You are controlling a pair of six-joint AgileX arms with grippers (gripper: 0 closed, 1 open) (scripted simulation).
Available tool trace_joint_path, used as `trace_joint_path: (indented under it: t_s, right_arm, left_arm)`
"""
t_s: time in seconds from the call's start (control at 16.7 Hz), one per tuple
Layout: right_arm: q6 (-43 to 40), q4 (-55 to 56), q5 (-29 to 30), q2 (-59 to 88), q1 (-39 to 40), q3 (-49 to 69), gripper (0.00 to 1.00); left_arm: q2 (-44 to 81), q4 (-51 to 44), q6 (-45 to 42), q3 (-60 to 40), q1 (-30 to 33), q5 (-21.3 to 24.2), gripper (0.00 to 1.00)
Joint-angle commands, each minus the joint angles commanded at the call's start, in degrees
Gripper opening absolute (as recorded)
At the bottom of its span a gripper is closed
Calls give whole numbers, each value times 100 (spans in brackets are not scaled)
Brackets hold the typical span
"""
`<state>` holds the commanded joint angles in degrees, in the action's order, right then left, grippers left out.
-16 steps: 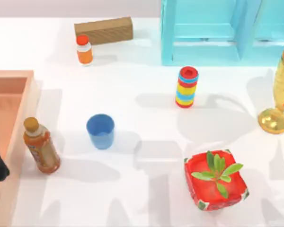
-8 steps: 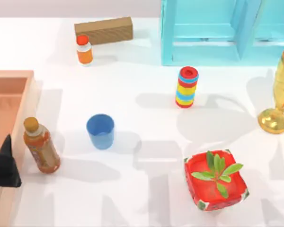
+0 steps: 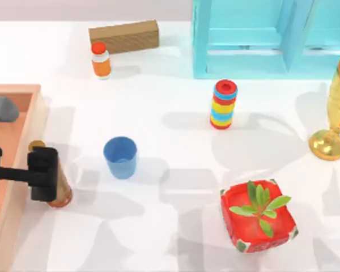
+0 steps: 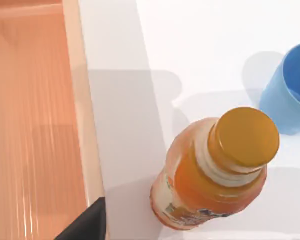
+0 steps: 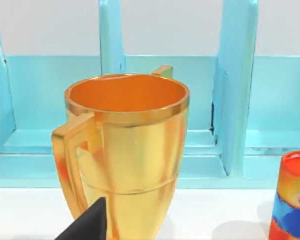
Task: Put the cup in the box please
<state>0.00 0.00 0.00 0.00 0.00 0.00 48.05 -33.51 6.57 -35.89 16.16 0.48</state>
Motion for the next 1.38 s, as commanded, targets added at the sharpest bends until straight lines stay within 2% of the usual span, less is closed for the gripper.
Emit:
trace_joint_path:
  t_s: [0.48,0.78,1.08,1.38]
  right_arm:
    - [0,0,0,0,0,0,100]
    - [0,0,0,0,0,0,100]
    - [0,0,0,0,0,0,100]
    - [0,0,0,0,0,0,100]
  left_arm:
    - [3663,-2260,1327,-4169,1085,152,100]
    - [5681,-3501,2017,-6091,1471,107,100]
    - [7048,-4305,2394,-7090,1630,-10,100]
    - [7230,-4413,2442,-7209,1644,-37,100]
